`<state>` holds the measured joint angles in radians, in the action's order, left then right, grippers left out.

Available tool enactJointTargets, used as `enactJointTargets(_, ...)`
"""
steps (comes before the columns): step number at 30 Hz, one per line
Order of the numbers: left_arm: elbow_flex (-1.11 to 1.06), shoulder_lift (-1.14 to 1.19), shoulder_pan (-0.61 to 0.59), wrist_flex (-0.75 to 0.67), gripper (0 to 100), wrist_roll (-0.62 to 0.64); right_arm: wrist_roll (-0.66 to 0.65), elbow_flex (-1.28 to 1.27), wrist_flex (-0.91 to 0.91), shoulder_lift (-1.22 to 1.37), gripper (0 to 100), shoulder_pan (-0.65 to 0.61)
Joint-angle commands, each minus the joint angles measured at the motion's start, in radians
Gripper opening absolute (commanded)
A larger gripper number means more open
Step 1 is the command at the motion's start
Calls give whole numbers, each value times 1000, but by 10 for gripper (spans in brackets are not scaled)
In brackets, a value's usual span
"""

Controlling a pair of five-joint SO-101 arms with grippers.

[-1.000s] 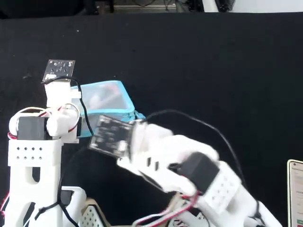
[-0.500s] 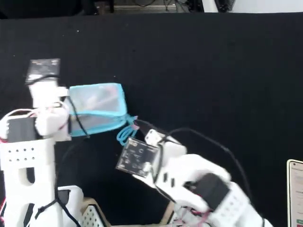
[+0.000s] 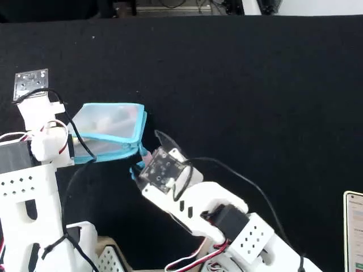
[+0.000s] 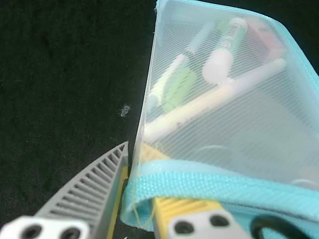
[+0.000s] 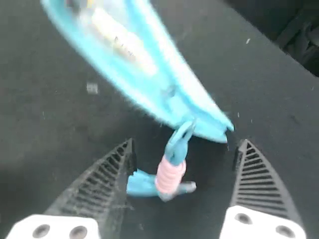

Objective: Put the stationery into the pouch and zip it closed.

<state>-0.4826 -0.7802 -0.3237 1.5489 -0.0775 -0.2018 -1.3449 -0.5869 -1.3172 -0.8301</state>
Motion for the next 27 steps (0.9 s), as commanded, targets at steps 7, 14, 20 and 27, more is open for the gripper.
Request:
enactJointTargets(7, 27, 2, -19, 2, 36, 0, -8, 7, 54, -15, 186, 14)
enactJointTargets(14, 28, 2, -19, 3, 36, 0, -58, 8, 54, -18, 29, 51)
enactJointTargets(20, 27, 2, -19, 3, 36, 0, -57, 10, 80, -19, 22, 147)
enactJointTargets(27, 25, 2, -18, 3, 36, 0, -55, 7, 77, -15, 145, 144)
